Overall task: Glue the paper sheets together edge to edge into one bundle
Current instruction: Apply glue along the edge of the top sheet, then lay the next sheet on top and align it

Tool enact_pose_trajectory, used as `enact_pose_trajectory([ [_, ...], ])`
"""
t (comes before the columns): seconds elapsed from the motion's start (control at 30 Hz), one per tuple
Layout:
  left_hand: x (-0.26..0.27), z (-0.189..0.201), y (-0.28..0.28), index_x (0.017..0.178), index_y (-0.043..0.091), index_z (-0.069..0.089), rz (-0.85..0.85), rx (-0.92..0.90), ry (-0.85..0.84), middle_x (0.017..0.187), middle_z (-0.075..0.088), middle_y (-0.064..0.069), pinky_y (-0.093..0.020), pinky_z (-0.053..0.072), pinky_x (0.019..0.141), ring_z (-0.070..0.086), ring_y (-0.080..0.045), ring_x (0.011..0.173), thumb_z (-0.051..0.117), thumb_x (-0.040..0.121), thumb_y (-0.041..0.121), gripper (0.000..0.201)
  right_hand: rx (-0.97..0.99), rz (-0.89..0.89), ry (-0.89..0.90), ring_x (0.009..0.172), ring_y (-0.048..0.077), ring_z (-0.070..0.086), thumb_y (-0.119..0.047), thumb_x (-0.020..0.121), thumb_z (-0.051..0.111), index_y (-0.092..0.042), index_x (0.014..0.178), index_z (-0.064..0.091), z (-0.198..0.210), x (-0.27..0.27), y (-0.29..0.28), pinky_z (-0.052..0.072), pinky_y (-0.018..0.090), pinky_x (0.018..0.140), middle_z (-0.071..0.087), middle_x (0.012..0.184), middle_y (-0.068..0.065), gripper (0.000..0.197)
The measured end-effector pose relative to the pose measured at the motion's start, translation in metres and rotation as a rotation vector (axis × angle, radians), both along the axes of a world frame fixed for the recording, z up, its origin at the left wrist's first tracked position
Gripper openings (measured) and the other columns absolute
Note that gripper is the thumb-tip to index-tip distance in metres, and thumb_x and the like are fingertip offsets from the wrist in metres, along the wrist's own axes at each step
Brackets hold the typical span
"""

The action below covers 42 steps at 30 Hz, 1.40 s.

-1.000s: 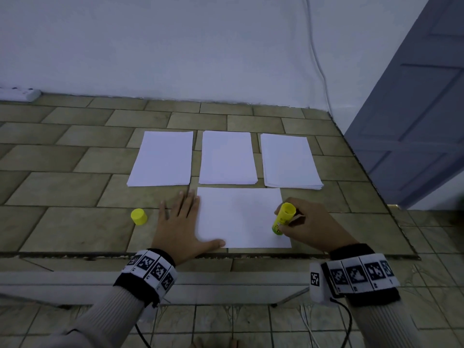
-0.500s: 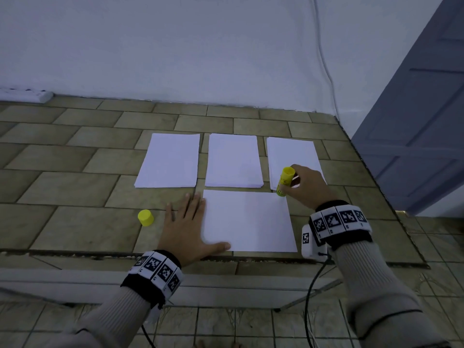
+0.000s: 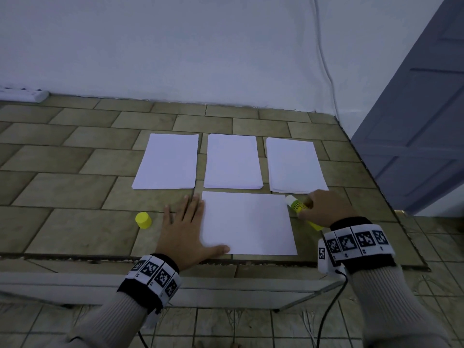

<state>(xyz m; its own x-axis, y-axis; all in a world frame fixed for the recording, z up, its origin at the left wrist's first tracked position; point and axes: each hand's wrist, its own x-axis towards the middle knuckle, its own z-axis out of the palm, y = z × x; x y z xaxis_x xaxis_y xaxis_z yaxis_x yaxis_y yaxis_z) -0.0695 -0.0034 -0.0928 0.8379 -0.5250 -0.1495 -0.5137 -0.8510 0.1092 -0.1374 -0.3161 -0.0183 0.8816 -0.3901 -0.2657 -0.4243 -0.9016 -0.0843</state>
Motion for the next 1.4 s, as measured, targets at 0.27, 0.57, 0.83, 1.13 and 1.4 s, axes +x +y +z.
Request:
enact_pose_trajectory([
  [0.27,0.000,-0.001,0.001,0.155,0.015,-0.006,-0.006,0.019,-0.003,0.162,-0.016,-0.001,-0.058,-0.007,0.117,-0.019,-0.019,0.148,-0.008,0.051,0.099,0.134,0.285,-0.314,-0.366,0.095,0.028,0.058,-0.025,0.083,0.071,-0.005,0.117,0.051,-0.002,-0.005,-0.026,0.047,0.038,0.079,0.060,0.106,0.012,0.044],
  [0.57,0.000,-0.002,0.000,0.155,0.013,-0.007,-0.015,0.037,-0.009,0.163,-0.012,-0.003,-0.059,-0.005,0.117,-0.015,-0.021,0.149,-0.013,0.053,0.097,0.133,0.288,-0.466,-0.443,0.083,0.026,0.051,-0.018,0.081,0.073,0.003,0.109,0.052,-0.018,-0.006,-0.042,0.039,0.033,0.069,0.055,0.092,0.014,0.041],
  [0.83,-0.001,-0.001,0.000,0.155,0.013,-0.007,-0.007,0.026,-0.013,0.163,-0.013,-0.003,-0.058,-0.006,0.117,-0.014,-0.021,0.149,-0.020,0.054,0.094,0.131,0.441,-0.355,-0.060,0.052,0.019,0.056,-0.027,0.089,0.062,-0.007,0.067,0.055,-0.006,-0.024,-0.013,0.046,0.027,0.055,0.061,0.060,0.008,0.031],
  [1.13,-0.002,-0.001,-0.001,0.155,0.011,-0.006,-0.007,0.024,-0.019,0.162,-0.012,-0.003,-0.058,-0.005,0.118,-0.012,-0.022,0.149,-0.022,0.057,0.093,0.129,0.323,-0.073,-0.358,0.090,0.020,0.058,-0.013,0.087,0.064,-0.009,0.105,0.062,-0.002,0.054,0.019,0.046,0.027,0.079,0.064,0.107,0.010,0.019],
  [1.4,-0.001,-0.003,0.000,0.154,0.014,-0.010,-0.004,0.030,-0.015,0.161,-0.018,-0.001,-0.058,-0.007,0.118,-0.017,-0.020,0.148,-0.022,0.057,0.093,0.126,0.072,-0.217,0.067,0.135,0.042,0.028,-0.053,0.087,0.058,-0.003,0.135,0.040,-0.033,0.095,0.003,0.034,0.053,0.107,0.035,0.142,0.018,0.072],
])
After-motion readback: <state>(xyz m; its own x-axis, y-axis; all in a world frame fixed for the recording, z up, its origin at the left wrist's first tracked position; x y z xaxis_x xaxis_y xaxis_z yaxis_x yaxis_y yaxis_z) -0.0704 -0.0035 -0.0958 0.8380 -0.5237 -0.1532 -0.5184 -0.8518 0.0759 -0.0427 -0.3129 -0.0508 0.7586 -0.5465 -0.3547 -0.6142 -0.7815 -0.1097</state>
